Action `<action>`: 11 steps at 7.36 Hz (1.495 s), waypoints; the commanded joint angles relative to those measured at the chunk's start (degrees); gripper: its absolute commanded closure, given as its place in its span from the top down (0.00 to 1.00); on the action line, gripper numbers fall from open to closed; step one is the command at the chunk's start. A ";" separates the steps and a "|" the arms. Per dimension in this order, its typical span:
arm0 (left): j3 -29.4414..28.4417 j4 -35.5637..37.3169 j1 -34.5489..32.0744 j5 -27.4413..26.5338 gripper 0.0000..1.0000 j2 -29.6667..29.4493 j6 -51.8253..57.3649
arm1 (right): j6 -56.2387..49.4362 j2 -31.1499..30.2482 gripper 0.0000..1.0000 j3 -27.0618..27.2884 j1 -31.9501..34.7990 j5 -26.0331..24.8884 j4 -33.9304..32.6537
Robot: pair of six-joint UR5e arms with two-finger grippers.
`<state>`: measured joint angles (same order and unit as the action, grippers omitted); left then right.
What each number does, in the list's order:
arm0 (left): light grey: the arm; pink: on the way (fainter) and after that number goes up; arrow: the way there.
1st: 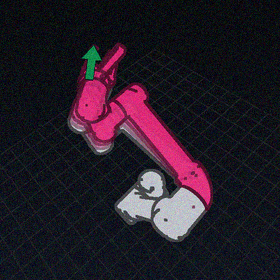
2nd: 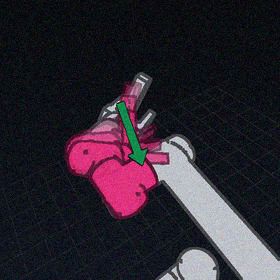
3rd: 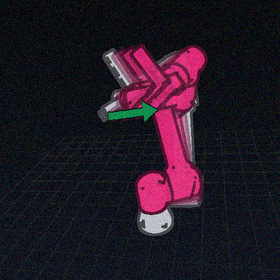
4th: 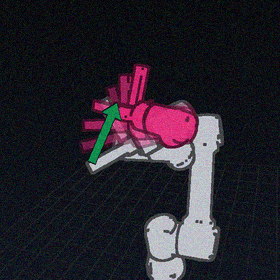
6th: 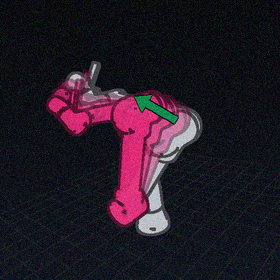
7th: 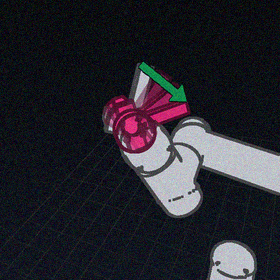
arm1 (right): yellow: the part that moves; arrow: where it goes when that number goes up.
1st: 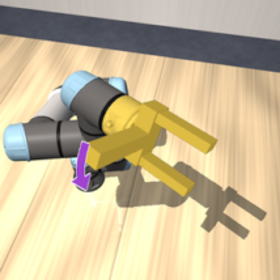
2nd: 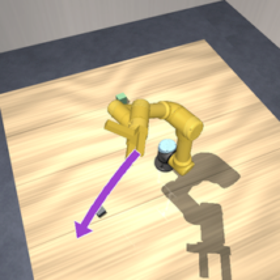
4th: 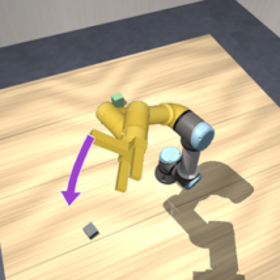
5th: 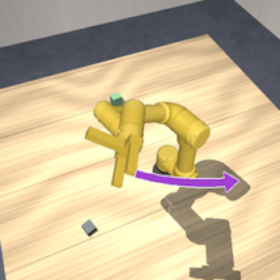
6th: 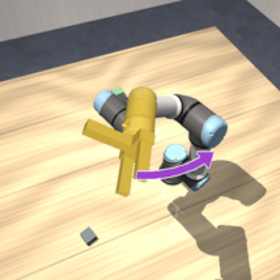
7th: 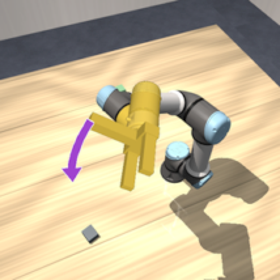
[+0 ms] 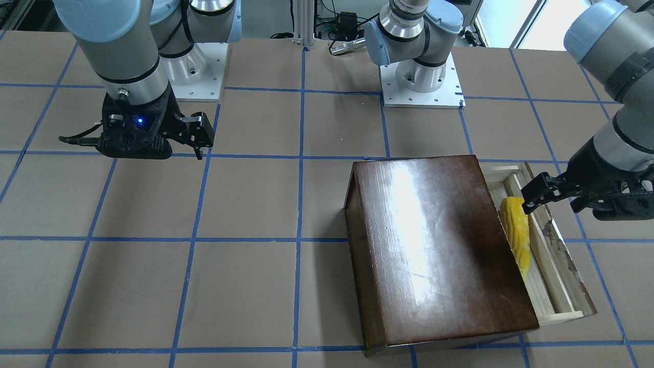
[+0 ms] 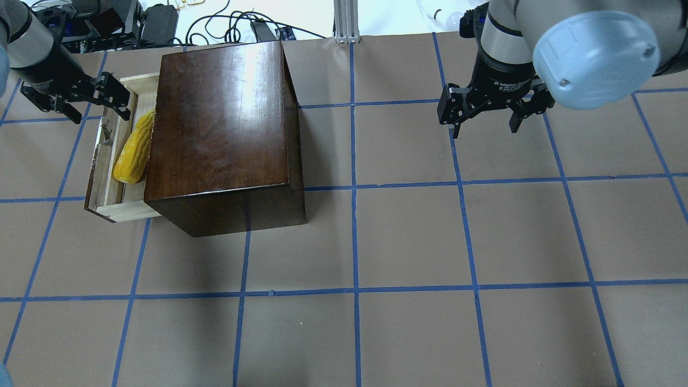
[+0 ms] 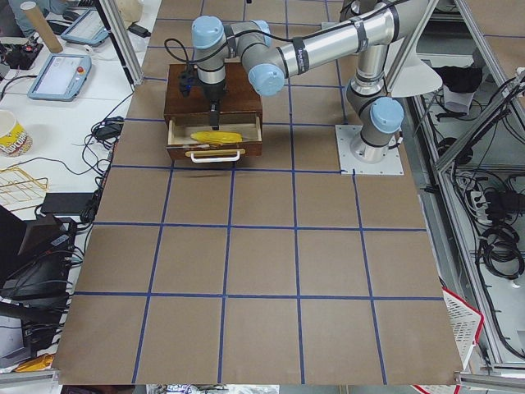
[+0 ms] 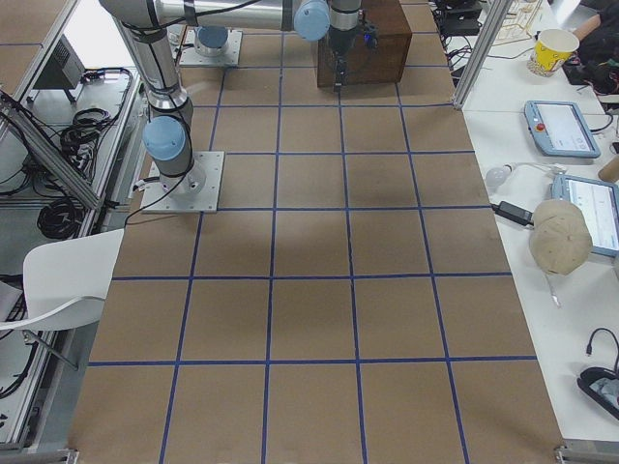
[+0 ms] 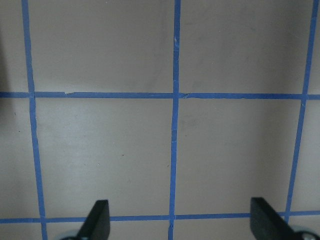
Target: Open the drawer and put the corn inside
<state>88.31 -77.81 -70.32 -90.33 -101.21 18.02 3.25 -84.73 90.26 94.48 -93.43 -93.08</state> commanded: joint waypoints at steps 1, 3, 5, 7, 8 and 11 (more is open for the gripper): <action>-1.38 -3.03 -1.04 -0.11 1.00 2.23 -0.18 | 0.00 0.00 1.00 0.00 0.00 0.00 0.00; -1.74 -5.23 -7.24 -0.11 1.00 5.91 -2.80 | 0.00 0.00 1.00 0.00 0.00 0.00 0.00; -1.65 -8.48 -13.76 -0.20 1.00 8.91 -6.06 | 0.00 0.00 1.00 0.00 0.00 0.17 0.00; -1.04 -10.69 -17.55 -0.46 1.00 11.20 -7.20 | 0.00 0.00 1.00 0.00 0.00 0.09 0.00; -1.04 -11.56 -19.31 -0.37 1.00 11.99 -7.56 | 0.00 0.09 1.00 0.00 0.00 0.17 0.00; -4.10 -14.80 -19.85 -0.37 1.00 10.07 -7.56 | 0.00 0.09 1.00 0.00 0.00 0.17 0.00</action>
<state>85.68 -90.81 -90.22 -90.67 -90.09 10.49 3.25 -84.70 90.26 94.48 -93.31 -93.08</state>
